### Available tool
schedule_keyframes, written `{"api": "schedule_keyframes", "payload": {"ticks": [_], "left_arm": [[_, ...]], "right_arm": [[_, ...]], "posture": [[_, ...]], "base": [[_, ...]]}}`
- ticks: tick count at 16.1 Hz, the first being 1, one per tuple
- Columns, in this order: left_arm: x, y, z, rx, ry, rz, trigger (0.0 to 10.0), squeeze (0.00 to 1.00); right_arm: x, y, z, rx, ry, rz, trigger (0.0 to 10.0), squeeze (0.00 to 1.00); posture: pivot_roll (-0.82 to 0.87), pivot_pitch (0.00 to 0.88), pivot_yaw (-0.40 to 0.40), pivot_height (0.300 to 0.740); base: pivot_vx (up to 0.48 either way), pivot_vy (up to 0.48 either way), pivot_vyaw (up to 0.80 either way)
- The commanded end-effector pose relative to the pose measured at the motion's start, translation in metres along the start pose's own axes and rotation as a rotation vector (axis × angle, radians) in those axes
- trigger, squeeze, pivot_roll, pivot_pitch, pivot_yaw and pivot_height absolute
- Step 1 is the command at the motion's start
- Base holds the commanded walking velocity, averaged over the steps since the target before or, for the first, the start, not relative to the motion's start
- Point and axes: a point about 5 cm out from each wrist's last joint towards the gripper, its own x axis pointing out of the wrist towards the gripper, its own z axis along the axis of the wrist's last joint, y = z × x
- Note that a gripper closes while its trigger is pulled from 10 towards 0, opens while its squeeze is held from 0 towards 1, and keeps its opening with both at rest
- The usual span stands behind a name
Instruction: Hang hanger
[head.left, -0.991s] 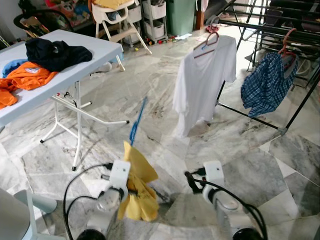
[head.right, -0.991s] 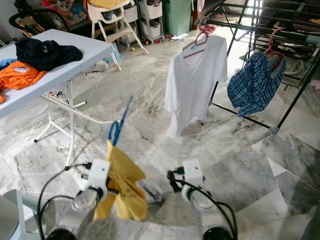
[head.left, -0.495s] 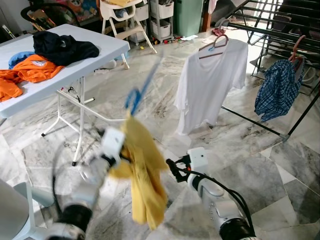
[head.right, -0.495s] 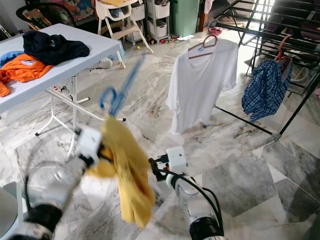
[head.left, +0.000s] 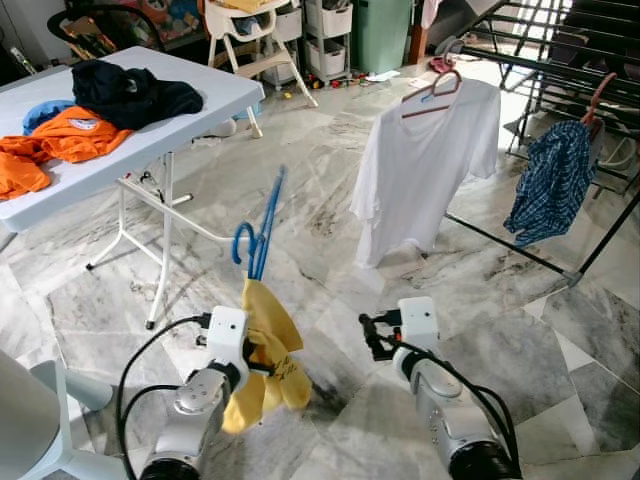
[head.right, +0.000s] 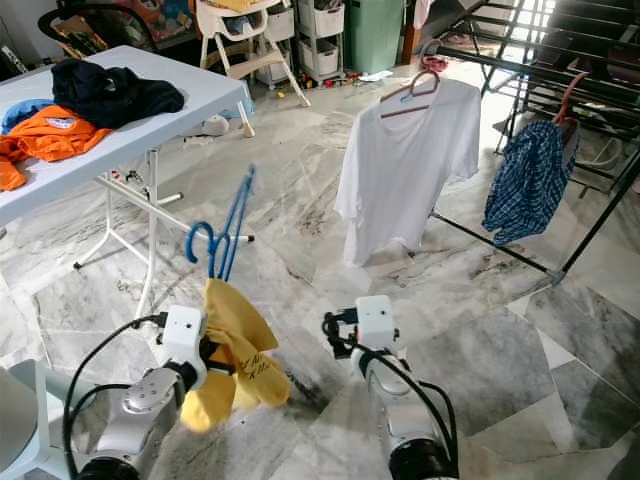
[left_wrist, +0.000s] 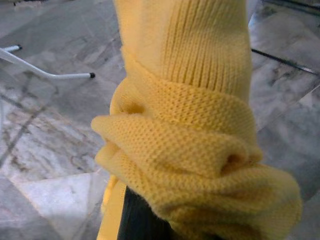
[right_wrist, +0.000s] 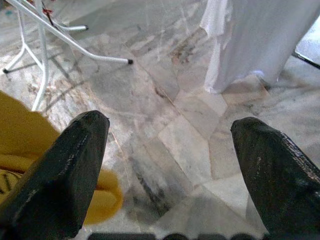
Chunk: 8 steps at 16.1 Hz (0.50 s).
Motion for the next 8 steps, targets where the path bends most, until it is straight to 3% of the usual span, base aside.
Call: {"api": "schedule_keyframes", "payload": {"ticks": [1,8], "left_arm": [[0.0025,0.0024,0.0132,-0.006,-0.055,0.002,10.0,0.0],[0.0051,-0.0031,0.0155,-0.016,-0.056,-0.02,10.0,0.0]], "right_arm": [[0.0002,0.0035,0.0045,-0.009,-0.03,0.01,10.0,0.0],[0.0002,0.0092,0.0069,-0.011,-0.05,0.045,10.0,0.0]], "posture": [[-0.08,0.0,0.071,0.74],[-0.09,0.0,0.081,0.74]], "base": [[0.315,0.255,0.0],[0.387,0.278,0.72]]}}
